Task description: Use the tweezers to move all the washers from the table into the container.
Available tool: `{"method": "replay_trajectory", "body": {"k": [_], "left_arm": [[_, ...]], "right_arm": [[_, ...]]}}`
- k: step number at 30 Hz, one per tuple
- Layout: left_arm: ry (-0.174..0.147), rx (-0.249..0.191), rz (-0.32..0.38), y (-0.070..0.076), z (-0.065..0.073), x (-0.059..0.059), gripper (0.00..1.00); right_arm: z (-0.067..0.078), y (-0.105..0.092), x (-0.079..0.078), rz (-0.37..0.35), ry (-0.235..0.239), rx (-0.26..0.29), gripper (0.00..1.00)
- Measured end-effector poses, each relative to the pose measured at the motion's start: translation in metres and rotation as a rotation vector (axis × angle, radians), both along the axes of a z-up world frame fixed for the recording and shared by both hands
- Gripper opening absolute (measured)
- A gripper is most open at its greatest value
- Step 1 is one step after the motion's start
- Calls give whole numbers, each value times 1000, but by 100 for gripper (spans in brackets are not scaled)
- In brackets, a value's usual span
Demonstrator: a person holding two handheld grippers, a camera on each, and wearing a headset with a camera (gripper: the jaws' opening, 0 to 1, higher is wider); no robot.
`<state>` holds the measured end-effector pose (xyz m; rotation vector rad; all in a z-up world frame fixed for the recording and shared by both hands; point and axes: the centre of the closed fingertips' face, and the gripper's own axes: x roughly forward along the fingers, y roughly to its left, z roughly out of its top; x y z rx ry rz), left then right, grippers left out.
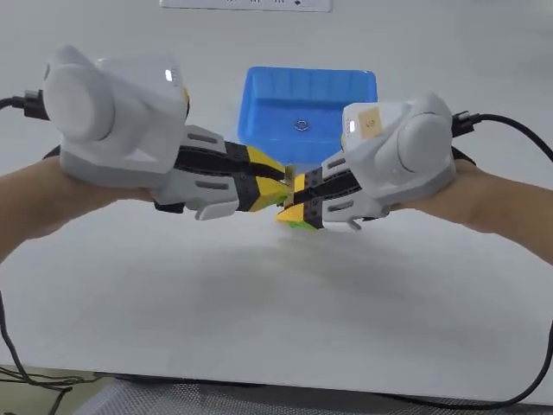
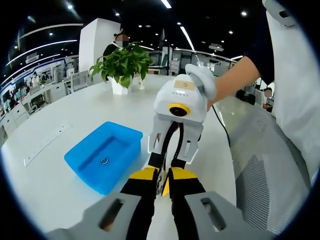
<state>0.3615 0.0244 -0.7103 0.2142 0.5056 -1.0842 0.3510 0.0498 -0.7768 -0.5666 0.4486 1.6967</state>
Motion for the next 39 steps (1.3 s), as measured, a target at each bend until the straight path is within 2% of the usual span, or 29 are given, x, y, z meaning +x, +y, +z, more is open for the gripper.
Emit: {"method": "replay_trajectory", "body": {"k": [5,14,17,19,22,24,28,36,38,39], "left_arm": [[-25,3,3,3,5,0,20],[-36,6,55,15,7,-9,35],[-33,8,78,22,6,-16,45],[-17,2,101,26,6,-21,51],[-26,-6,125,30,9,-27,57],[-32,2,135,34,8,-31,59],[-15,12,158,41,4,-37,63],[-37,21,215,52,5,-40,85],[-18,17,227,54,6,-42,90],[-5,-7,245,53,10,-43,94]], "right_arm": [[3,-1,2,-16,1,5,9],[21,3,8,-55,0,38,9],[27,4,9,-73,2,48,9],[31,3,8,-74,-2,48,9],[35,1,8,-68,-9,46,9],[39,0,7,-62,-16,43,9],[50,-2,4,-57,-12,46,9],[79,1,9,-47,-55,57,9],[82,1,12,-44,-63,54,9],[83,1,13,-45,-66,53,9]]}}
